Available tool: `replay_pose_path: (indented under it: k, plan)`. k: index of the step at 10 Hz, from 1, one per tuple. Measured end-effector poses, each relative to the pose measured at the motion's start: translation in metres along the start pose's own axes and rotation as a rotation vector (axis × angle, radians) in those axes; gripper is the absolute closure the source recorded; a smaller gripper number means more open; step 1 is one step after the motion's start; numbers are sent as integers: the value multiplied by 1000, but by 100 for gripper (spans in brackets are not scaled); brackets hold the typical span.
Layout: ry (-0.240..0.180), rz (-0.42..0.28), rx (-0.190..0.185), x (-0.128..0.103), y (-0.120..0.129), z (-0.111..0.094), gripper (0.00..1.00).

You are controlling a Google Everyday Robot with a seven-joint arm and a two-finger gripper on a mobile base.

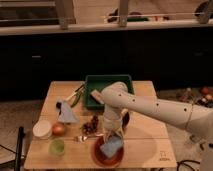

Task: Place sponge in red bowl

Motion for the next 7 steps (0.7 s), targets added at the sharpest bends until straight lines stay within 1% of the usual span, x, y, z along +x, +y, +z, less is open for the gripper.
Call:
replay_pose_path:
  k: [1, 2, 7]
  plan:
    - [-4, -5, -5, 0, -4, 0, 27]
    - [-8, -6, -7, 0, -5, 1, 21]
    - [-10, -15, -20, 0, -11, -7, 20]
